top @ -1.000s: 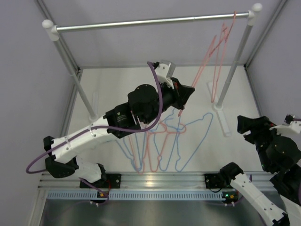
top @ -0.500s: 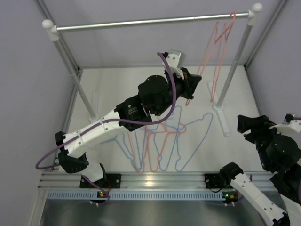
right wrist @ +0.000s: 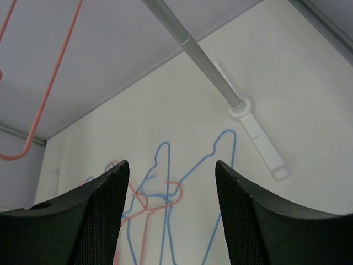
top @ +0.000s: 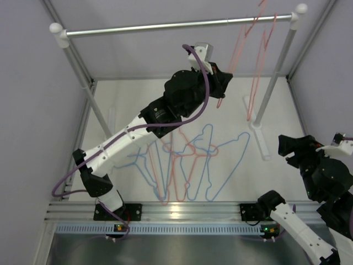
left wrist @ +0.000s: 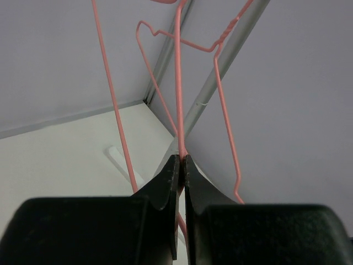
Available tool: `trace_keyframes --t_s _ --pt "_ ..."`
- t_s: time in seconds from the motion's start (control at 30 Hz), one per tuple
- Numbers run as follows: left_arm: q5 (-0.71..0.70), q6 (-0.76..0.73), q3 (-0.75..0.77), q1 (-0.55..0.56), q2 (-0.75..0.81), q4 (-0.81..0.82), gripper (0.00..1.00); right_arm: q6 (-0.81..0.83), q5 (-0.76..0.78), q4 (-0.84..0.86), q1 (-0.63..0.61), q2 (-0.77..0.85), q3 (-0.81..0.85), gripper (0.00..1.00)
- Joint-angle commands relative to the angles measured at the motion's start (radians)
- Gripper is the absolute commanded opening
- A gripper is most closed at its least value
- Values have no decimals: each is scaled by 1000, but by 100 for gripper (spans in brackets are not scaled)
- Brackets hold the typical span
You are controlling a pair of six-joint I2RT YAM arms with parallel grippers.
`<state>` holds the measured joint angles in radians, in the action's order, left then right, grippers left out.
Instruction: Organize the hangers
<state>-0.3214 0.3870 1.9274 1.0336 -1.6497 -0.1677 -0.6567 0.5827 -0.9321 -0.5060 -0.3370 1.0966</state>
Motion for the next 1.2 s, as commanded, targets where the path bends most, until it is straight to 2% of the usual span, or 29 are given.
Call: trace_keyframes --t_s 0.0,0.47,1.03,1.1,1.17 --pt "61 18 65 -6 -16 39 0 12 17 -16 11 -19 40 62" --pt "108 96 30 -6 -50 36 0 12 19 -24 12 -7 32 62" --pt "145 104 -10 -4 -50 37 0 6 19 -24 12 3 20 62" --pt "145 104 -18 -4 -42 39 4 6 19 -24 11 3 19 62" --pt "146 99 -31 -1 -30 39 17 6 19 -24 12 3 19 62"
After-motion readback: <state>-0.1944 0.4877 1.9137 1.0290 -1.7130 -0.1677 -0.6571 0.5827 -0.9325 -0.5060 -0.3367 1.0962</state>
